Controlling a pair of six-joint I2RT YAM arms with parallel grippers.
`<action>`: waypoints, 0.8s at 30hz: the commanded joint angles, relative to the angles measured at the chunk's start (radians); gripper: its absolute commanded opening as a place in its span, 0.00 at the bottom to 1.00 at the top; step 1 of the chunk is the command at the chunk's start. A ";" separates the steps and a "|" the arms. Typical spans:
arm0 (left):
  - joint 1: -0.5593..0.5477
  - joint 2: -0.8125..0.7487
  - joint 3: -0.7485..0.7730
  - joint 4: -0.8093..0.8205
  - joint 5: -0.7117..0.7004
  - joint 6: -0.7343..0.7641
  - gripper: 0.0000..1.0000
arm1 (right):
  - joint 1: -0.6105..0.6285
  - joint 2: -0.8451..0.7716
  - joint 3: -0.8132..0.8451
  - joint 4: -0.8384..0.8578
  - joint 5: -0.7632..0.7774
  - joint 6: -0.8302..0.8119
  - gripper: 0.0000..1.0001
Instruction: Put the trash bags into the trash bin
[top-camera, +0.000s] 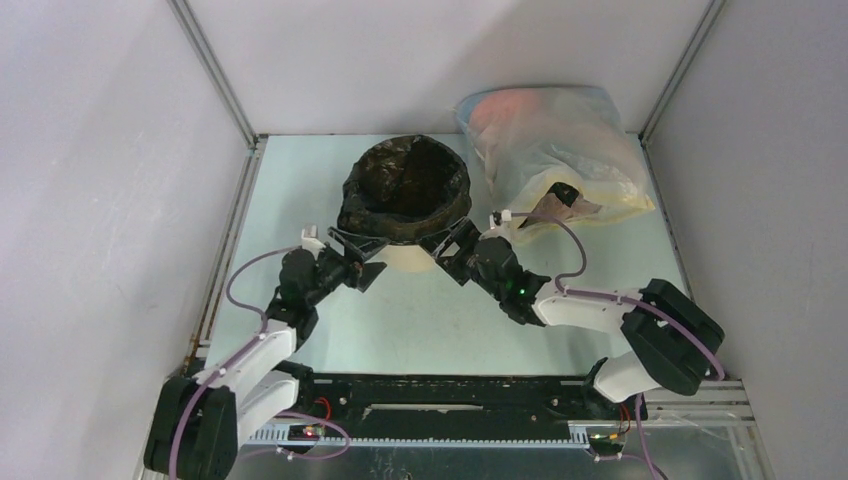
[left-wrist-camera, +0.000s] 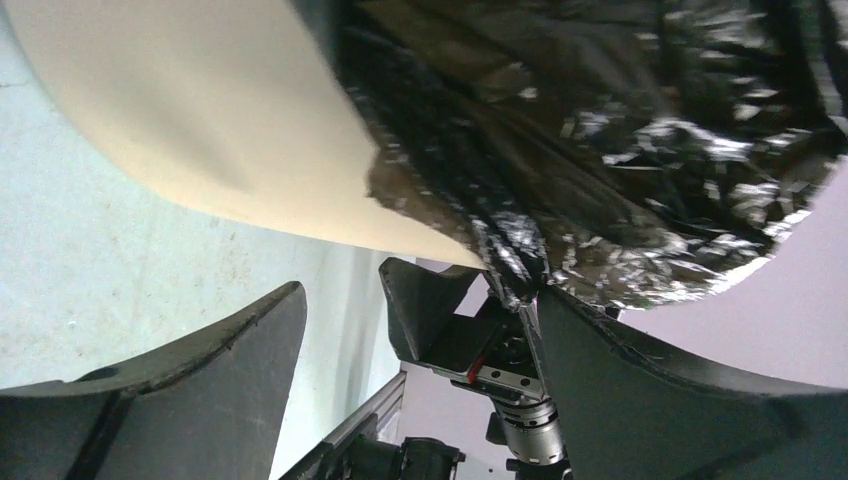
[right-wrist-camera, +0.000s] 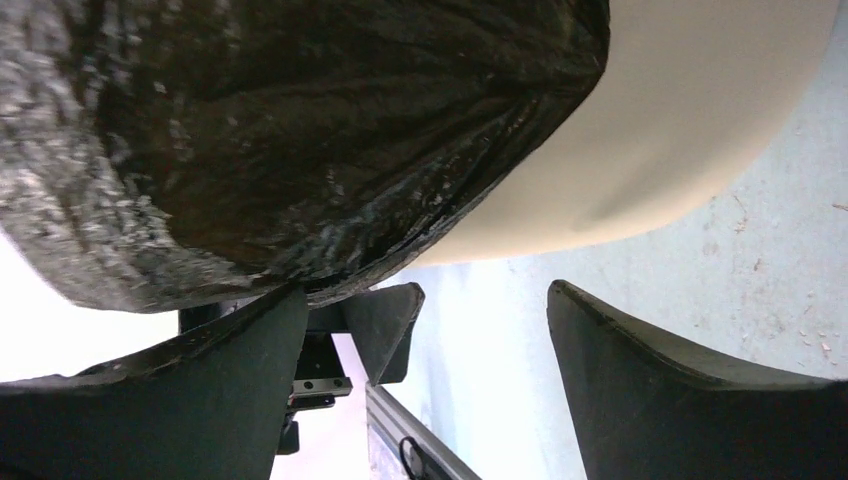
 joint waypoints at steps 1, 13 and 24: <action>-0.004 0.063 0.044 0.085 0.035 -0.003 0.89 | 0.007 0.037 0.036 0.026 0.054 -0.018 0.92; -0.004 0.200 -0.001 0.146 0.015 0.067 0.86 | 0.005 0.144 0.020 0.035 0.051 0.003 0.91; -0.002 0.208 -0.100 0.190 -0.055 0.088 0.82 | 0.013 0.020 -0.035 0.032 0.120 -0.128 0.92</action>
